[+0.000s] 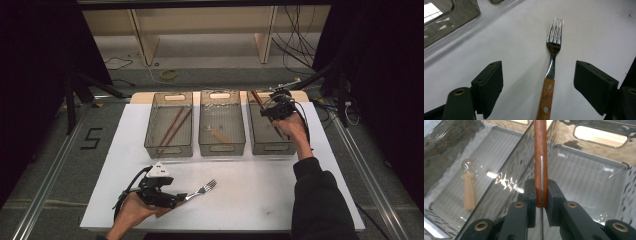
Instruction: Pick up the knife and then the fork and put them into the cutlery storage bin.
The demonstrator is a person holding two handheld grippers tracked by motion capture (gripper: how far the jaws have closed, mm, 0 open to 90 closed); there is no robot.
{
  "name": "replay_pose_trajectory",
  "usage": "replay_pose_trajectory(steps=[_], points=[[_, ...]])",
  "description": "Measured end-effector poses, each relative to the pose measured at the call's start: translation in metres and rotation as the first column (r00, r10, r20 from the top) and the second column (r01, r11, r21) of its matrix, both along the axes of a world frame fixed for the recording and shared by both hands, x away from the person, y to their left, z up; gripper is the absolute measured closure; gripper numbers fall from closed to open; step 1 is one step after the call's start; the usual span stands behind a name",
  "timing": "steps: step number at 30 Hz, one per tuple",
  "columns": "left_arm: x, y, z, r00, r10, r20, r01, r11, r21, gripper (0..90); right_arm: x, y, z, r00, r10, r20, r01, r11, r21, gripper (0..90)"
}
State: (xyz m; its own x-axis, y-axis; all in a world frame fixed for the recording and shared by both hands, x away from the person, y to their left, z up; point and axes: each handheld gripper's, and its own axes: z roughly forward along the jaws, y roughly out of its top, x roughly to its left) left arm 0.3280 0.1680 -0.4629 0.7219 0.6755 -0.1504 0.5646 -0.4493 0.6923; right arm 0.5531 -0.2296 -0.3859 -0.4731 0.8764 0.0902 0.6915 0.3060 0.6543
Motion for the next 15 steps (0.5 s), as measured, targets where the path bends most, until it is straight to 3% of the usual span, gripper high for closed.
replay_pose_trajectory(steps=[15], points=[[-0.0001,0.001,-0.0022,1.0,-0.002,-0.008,0.002,0.9999,0.013,22.8,0.0065,-0.0006,-0.0093,0.9987,-0.048,-0.019,0.048,0.999,-0.004,81.0]])
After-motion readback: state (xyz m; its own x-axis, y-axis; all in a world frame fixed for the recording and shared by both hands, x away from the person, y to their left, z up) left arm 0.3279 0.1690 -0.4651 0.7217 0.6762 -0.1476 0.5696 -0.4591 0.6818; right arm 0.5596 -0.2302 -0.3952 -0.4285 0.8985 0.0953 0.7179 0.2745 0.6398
